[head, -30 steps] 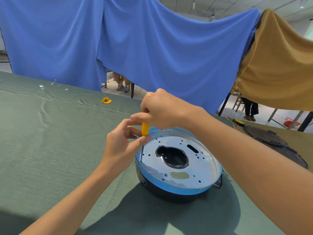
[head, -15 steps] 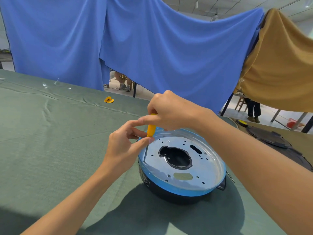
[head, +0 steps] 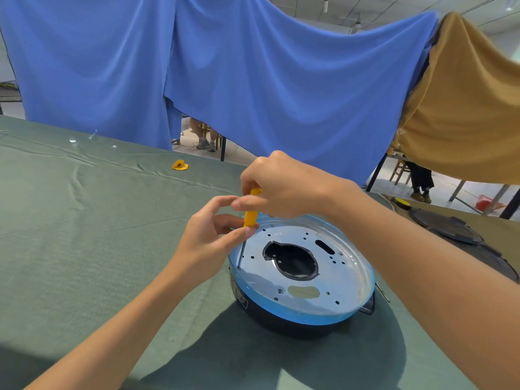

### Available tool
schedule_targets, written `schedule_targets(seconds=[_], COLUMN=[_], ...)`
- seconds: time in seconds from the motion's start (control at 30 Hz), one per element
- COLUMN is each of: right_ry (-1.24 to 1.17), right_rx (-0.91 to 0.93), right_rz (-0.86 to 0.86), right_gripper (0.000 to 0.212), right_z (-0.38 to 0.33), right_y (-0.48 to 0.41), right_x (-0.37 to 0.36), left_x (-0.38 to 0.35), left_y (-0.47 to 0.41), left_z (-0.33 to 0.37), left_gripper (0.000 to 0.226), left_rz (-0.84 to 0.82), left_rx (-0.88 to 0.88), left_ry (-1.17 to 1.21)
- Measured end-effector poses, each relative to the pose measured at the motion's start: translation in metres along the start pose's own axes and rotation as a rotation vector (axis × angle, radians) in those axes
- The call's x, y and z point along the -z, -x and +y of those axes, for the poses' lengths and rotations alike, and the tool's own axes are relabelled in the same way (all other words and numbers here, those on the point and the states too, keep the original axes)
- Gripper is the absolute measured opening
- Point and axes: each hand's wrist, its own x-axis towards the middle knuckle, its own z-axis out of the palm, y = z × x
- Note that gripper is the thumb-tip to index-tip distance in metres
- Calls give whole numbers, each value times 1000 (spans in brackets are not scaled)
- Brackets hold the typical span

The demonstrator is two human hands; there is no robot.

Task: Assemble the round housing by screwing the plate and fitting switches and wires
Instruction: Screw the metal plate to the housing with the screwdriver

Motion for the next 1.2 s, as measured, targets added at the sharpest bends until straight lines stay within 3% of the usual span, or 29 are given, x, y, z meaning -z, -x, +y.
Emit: schedule_targets(seconds=[0.1, 0.17, 0.3, 0.4, 0.47, 0.53, 0.6, 0.67, 0.83, 1.07, 1.2], right_ry=[-1, 11, -4, 0, 30, 31, 40, 72, 37, 48, 129], right_rx=[63, 42, -19, -29, 11, 52, 62, 62, 34, -8, 17], right_rz=[-31, -10, 44, 46, -26, -102, -126, -112, -123, -135, -226], right_gripper=[7, 13, 40, 48, 33, 12, 8, 9, 38, 38, 38], right_z=[0, 1, 0, -3, -3, -5, -6, -7, -6, -4, -11], right_y=[2, 1, -3, -4, -3, -1, 0, -2, -7, -7, -11], right_x=[3, 1, -4, -5, -1, 5, 7, 6, 1, -2, 2], left_x=[3, 2, -2, 1, 4, 8, 10, 8, 0, 1, 5], left_y=[1, 1, -1, -1, 0, 1, 1, 2, 1, 2, 2], left_z=[-1, 1, -2, -5, -5, -5, -5, -4, -7, -11, -12], left_gripper=[40, 39, 22, 13, 9, 22, 17, 10, 22, 12, 10], left_rz=[-92, -96, 52, 44, -37, -118, -167, -158, 63, 23, 11], left_rx=[18, 39, 53, 32, 7, 15, 34, 41, 24, -75, -69], left_ry=[62, 73, -70, -89, -81, -66, -76, -90, -88, -175, -143])
